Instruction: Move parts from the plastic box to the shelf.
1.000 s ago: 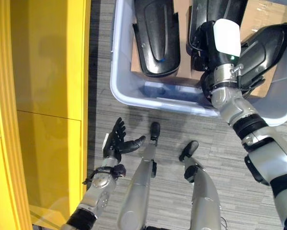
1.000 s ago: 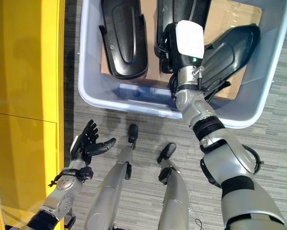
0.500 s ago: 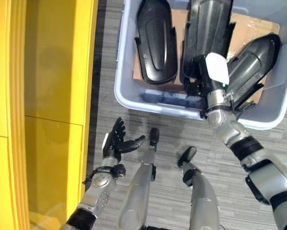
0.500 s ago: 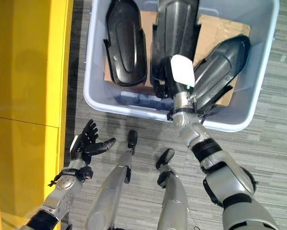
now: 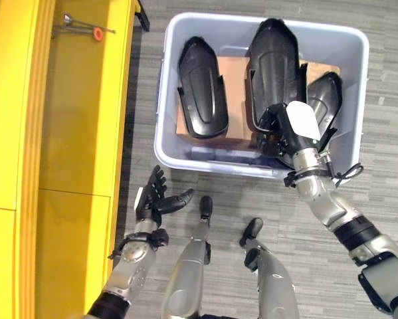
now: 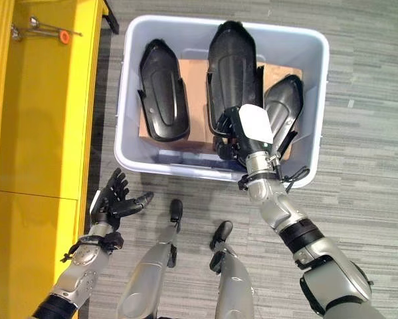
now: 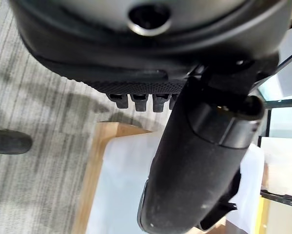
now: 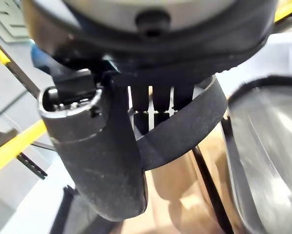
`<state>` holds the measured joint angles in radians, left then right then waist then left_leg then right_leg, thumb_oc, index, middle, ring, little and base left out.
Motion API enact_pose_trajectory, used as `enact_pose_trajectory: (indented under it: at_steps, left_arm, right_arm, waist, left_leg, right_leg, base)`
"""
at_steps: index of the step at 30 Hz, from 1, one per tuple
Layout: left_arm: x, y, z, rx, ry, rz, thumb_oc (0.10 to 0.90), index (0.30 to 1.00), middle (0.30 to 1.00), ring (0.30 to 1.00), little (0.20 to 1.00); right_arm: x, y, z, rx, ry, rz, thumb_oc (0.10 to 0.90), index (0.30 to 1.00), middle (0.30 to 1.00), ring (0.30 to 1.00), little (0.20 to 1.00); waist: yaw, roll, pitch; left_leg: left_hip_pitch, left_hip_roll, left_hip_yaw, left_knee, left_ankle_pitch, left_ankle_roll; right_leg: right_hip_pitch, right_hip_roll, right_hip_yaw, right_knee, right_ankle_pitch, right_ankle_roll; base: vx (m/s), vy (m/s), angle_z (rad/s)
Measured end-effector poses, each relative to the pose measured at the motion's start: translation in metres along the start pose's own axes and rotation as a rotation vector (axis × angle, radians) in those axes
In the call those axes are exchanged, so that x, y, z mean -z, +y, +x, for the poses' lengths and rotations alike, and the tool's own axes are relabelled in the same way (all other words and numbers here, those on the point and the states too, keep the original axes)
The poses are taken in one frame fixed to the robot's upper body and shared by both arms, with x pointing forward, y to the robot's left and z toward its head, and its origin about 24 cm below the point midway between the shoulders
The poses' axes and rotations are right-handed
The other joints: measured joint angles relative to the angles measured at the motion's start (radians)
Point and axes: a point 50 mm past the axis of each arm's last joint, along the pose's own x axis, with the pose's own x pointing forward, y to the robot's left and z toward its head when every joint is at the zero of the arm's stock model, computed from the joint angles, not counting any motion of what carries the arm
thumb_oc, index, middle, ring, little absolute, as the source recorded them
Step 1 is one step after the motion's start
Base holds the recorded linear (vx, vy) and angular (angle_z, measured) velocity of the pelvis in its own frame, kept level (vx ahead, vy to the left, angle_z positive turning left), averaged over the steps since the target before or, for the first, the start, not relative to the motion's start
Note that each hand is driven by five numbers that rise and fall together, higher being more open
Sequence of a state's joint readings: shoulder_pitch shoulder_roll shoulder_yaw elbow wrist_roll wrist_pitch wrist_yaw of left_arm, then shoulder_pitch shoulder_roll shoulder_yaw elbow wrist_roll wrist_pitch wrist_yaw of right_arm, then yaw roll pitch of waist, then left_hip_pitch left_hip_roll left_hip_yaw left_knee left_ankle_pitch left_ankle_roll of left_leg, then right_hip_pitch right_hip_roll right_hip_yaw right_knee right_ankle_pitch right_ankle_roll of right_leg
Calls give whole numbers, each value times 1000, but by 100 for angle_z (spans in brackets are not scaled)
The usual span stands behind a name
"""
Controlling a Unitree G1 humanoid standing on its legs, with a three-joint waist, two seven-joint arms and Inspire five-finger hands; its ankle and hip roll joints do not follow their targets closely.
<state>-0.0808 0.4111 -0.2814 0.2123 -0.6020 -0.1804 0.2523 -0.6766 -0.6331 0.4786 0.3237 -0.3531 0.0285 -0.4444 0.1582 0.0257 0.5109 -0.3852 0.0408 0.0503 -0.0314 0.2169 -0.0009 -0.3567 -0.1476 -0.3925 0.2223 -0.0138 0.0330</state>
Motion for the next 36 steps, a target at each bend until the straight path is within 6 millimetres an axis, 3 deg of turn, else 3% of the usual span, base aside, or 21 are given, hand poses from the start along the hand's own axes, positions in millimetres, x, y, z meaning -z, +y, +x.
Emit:
enact_pose_trajectory:
  at_steps: [6, 9, 12, 22, 26, 29, 33, 34, 35, 36]
  left_arm:
    - [10, 13, -9, -38, 56, 8, 900, 1000, 1000, 1000, 1000]
    - [13, 17, -14, -41, 68, 10, 900, 1000, 1000, 1000, 1000]
    - [16, 24, -18, -63, 82, 24, 900, 1000, 1000, 1000, 1000]
    - [26, 42, -33, -122, 130, 23, 900, 1000, 1000, 1000, 1000]
    - [37, 42, -42, -156, 166, -17, 900, 1000, 1000, 1000, 1000]
    - [45, 44, -51, -165, 199, -21, 900, 1000, 1000, 1000, 1000]
    - [54, 45, -61, -193, 233, -47, 900, 1000, 1000, 1000, 1000]
    - [60, 46, -65, -201, 256, -47, 900, 1000, 1000, 1000, 1000]
    - [65, 37, -60, -175, 271, -68, 900, 1000, 1000, 1000, 1000]
    - [62, 36, -57, -172, 260, -71, 900, 1000, 1000, 1000, 1000]
  right_arm:
    - [-15, -21, 4, 68, -65, 43, 400, 300, 300, 300, 300]
    - [-19, -18, -1, 45, -89, 62, 400, 300, 300, 300, 300]
    - [-26, -15, -8, 9, -121, 83, 400, 300, 300, 300, 300]
    - [-28, -1, -21, -103, -138, 113, 400, 300, 300, 300, 300]
    - [-32, 2, -21, -115, -140, 140, 400, 300, 300, 300, 300]
    - [-37, 6, -21, -130, -155, 158, 400, 300, 300, 300, 300]
    - [-41, 10, -23, -151, -176, 172, 400, 300, 300, 300, 300]
    - [-41, 11, -26, -163, -177, 172, 400, 300, 300, 300, 300]
    - [-30, 7, -36, -179, -163, 137, 400, 300, 300, 300, 300]
    - [-30, 7, -37, -181, -163, 135, 400, 300, 300, 300, 300]
  waist:
    - [-13, -38, -10]
    - [-13, -52, -34]
    - [-13, -53, -36]
    - [-12, -55, -144]
    - [-2, -55, -184]
    - [28, -55, -221]
    - [57, -49, -229]
    - [65, -37, -230]
    - [23, -6, -244]
    - [18, -4, -244]
  left_leg:
    - [58, 5, 5, 1, -11, -7]
    - [83, 7, 11, 0, -34, -17]
    - [124, 8, 27, -6, -37, -16]
    - [228, 8, 27, -29, -58, -23]
    - [265, 9, 18, -29, -62, -26]
    - [266, 18, 6, -27, -67, -38]
    - [256, 28, -42, -25, -63, -59]
    - [233, 17, -66, -26, -47, -76]
    - [206, 30, -31, -38, -64, -129]
    - [200, 35, 8, -42, -81, -109]
  right_leg:
    - [76, 14, 2, -45, 17, 3]
    - [104, 19, 10, -64, 18, 4]
    - [149, 23, 20, -93, 32, 9]
    - [302, 51, 15, -224, 59, 16]
    - [367, 62, -7, -266, 60, 15]
    - [387, 81, -17, -294, 65, 8]
    - [407, 99, -66, -308, 60, -1]
    - [413, 110, -96, -297, 54, -2]
    - [433, 89, -187, -288, 27, -4]
    - [440, 89, -202, -290, 29, -5]
  base:
    - [21, -12, -2]
    - [31, -18, -7]
    - [30, -23, -11]
    - [69, -58, 1]
    - [30, -95, 12]
    - [-37, -114, 10]
    - [-77, -104, 37]
    - [-118, -116, 181]
    - [-91, -58, 180]
    - [-119, -56, 213]
